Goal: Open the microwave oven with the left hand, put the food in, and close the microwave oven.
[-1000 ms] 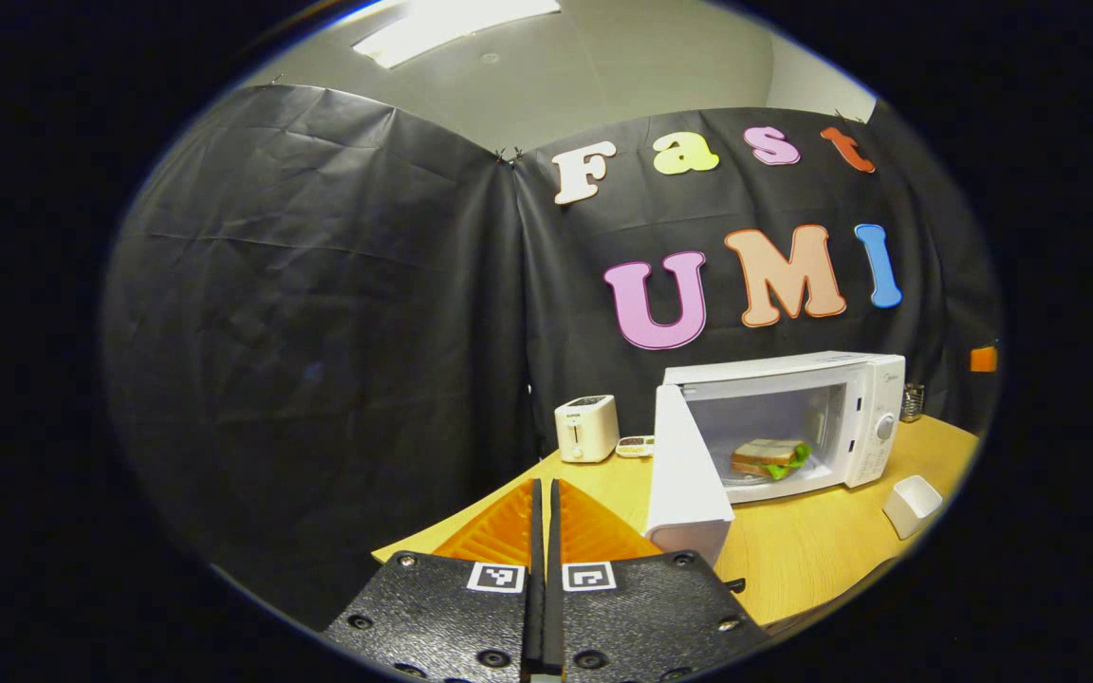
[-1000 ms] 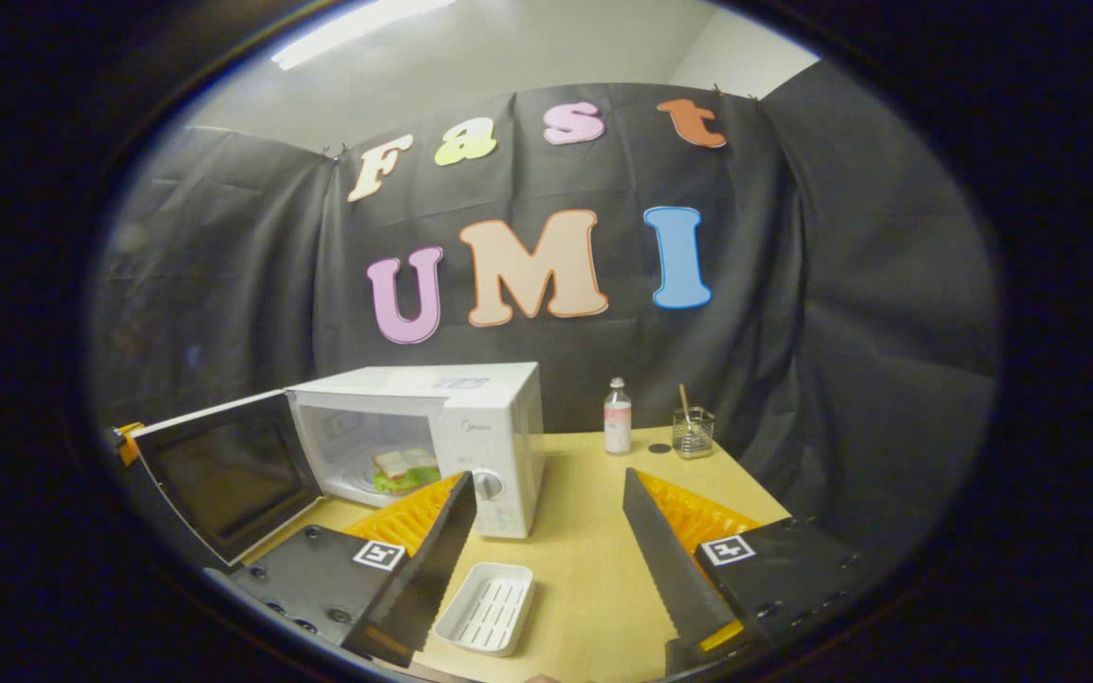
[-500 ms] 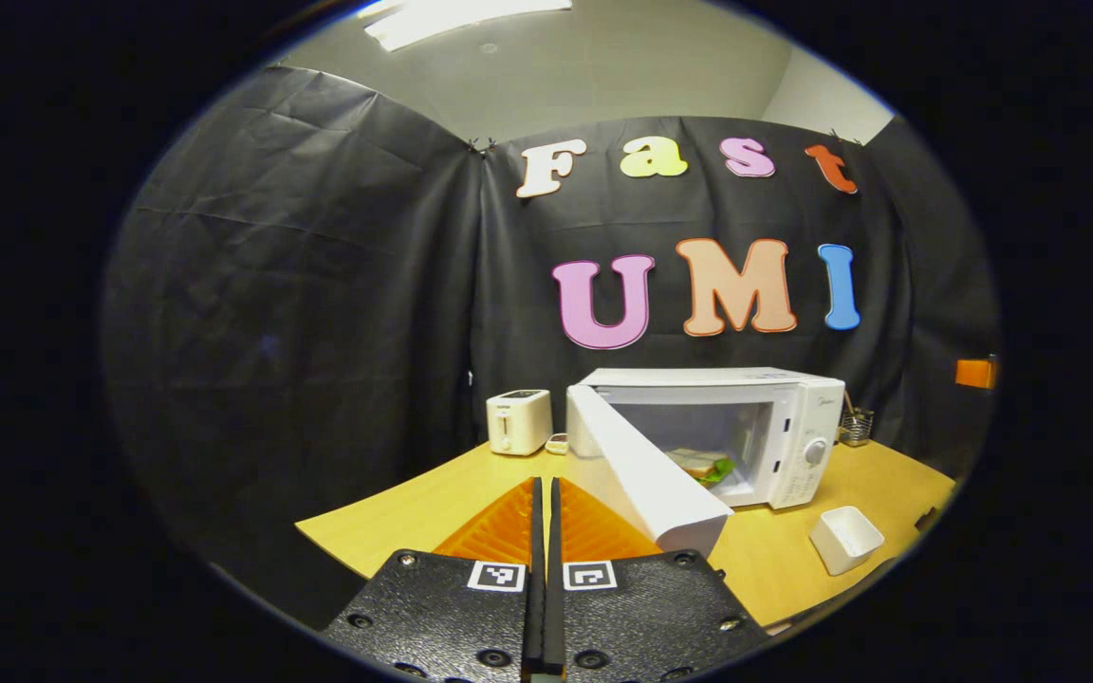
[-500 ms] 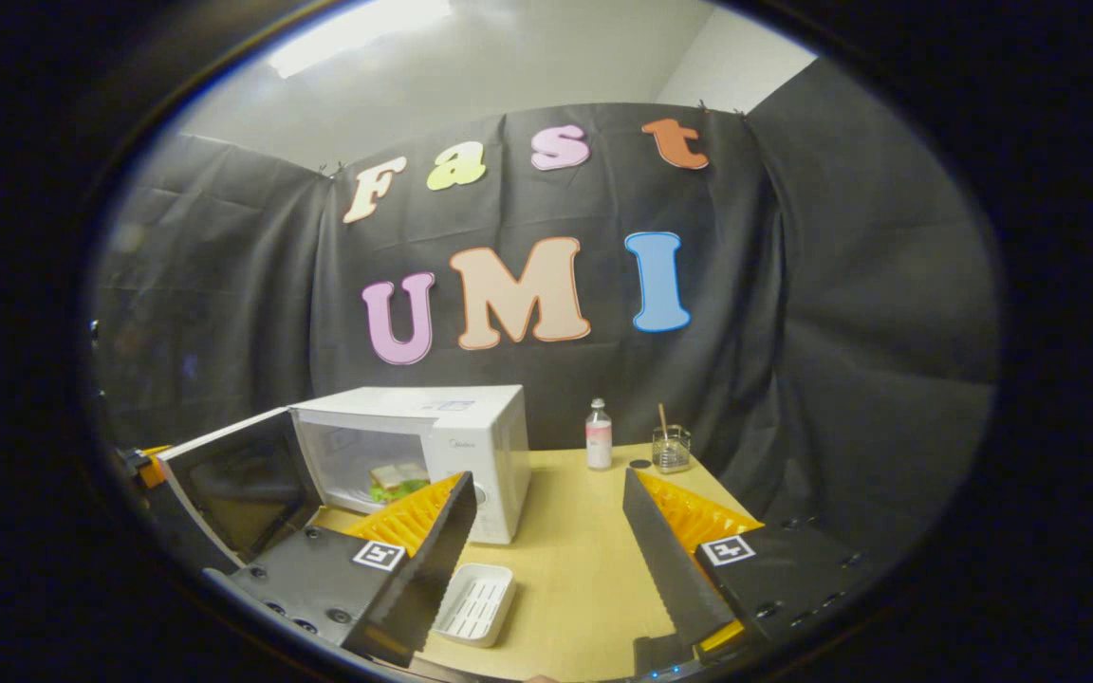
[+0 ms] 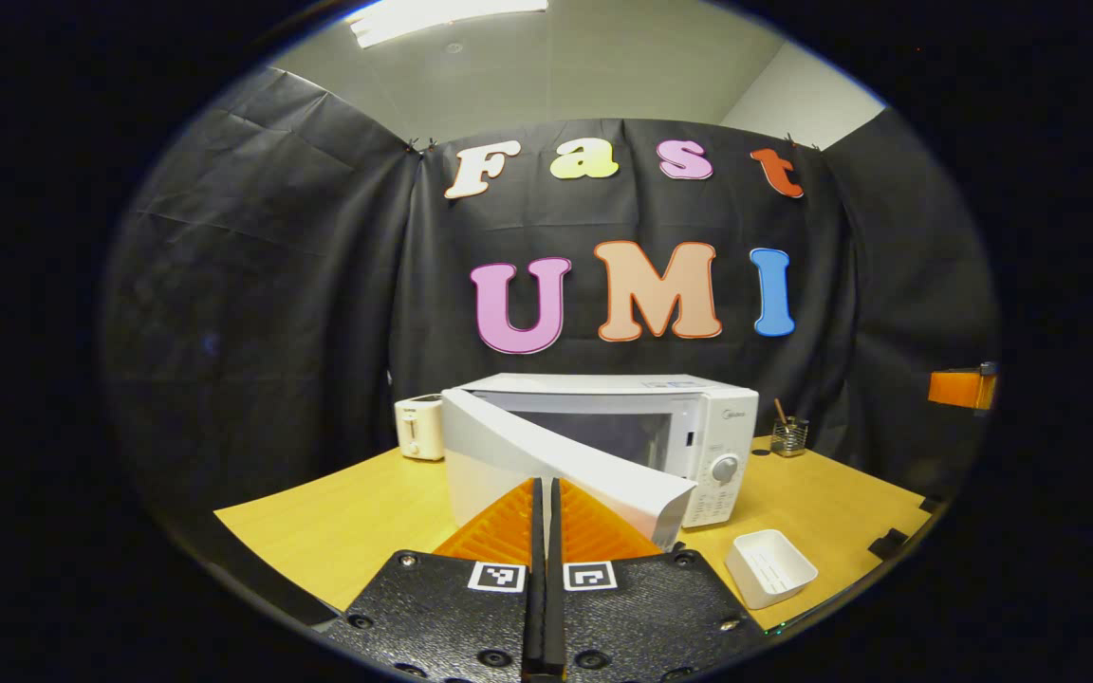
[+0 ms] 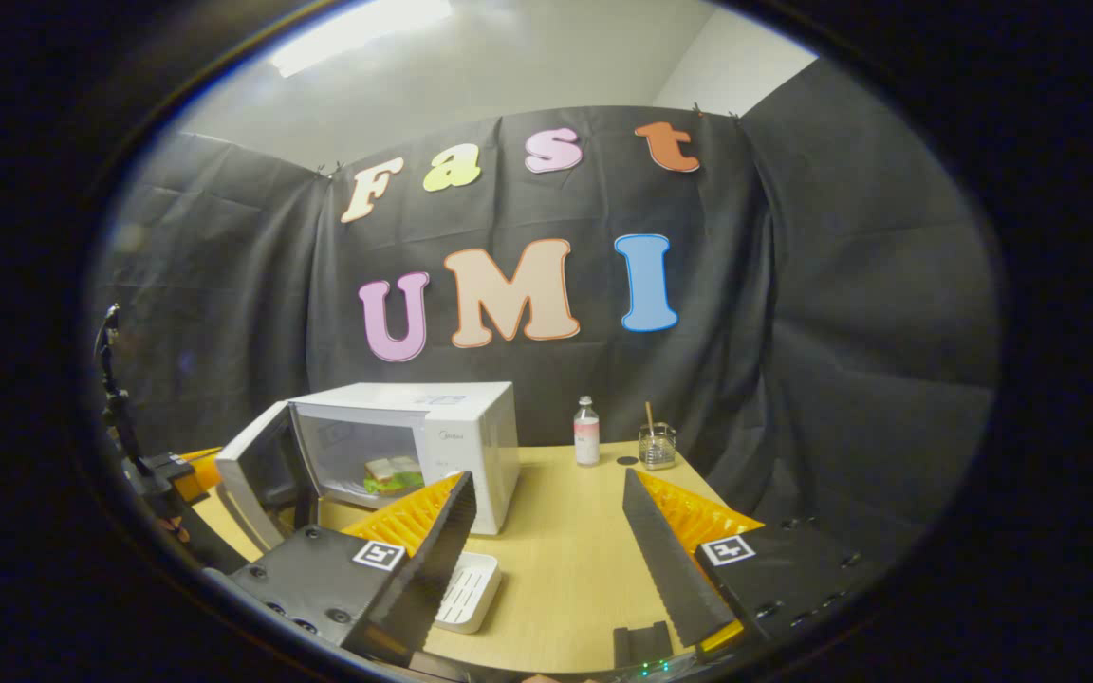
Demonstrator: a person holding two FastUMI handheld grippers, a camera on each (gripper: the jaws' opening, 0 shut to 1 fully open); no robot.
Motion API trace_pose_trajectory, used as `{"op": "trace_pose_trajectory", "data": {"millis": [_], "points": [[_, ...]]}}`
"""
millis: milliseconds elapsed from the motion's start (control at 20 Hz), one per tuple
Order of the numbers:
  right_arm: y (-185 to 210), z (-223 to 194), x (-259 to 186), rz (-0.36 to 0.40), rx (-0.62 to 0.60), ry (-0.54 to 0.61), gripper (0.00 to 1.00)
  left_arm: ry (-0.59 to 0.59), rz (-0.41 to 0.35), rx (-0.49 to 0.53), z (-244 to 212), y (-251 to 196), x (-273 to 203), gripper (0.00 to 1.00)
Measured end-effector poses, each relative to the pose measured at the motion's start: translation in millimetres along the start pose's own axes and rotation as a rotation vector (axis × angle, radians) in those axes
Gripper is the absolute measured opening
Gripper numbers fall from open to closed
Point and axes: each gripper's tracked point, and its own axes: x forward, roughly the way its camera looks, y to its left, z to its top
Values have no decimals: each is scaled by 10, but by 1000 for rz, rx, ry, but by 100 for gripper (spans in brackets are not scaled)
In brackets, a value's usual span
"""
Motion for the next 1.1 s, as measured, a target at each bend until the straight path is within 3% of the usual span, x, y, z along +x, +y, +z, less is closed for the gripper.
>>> {"op": "trace_pose_trajectory", "data": {"millis": [300,750,900,950,1000,1100], "points": [[-186,-24,-37,-35,8,10,96,10,-87,-40,-37,-501,436,1],[-386,-54,-48,-71,29,16,97,1,-107,-38,-76,-955,1141,1],[-556,-59,-58,-119,10,-4,96,6,-119,-44,-94,-1074,1371,1],[-616,-39,-76,-138,3,-16,91,11,-117,-43,-103,-1092,1436,1],[-682,-15,-107,-157,-5,-33,96,24,-108,-39,-137,-1097,1498,1],[-794,19,-133,-193,-13,-59,96,35,-93,-26,-167,-1088,1585,1]]}}
